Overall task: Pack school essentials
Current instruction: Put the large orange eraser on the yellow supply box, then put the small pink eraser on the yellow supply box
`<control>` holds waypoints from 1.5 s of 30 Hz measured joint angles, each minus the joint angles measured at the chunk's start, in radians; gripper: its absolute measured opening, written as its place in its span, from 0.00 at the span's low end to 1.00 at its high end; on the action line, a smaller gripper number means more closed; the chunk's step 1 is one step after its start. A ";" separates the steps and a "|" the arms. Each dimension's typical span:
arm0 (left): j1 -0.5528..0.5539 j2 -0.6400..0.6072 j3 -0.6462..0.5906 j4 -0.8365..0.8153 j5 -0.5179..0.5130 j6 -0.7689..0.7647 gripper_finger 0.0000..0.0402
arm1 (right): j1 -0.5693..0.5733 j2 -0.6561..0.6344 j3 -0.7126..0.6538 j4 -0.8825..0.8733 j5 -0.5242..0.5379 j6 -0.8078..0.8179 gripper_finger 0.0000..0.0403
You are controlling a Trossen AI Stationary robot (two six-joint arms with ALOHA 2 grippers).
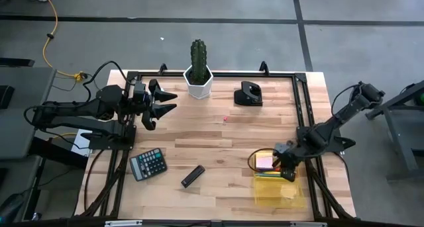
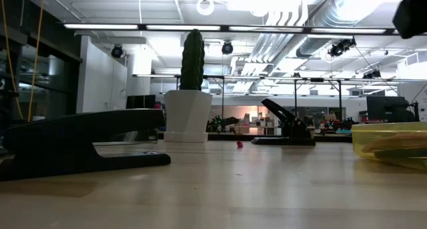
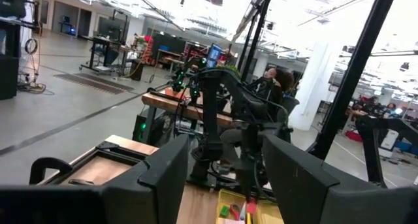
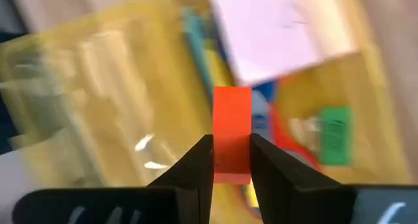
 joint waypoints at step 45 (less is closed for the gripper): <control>0.000 0.000 -0.001 0.000 -0.003 0.000 0.46 | -0.327 -0.045 0.000 0.633 0.455 -0.438 0.60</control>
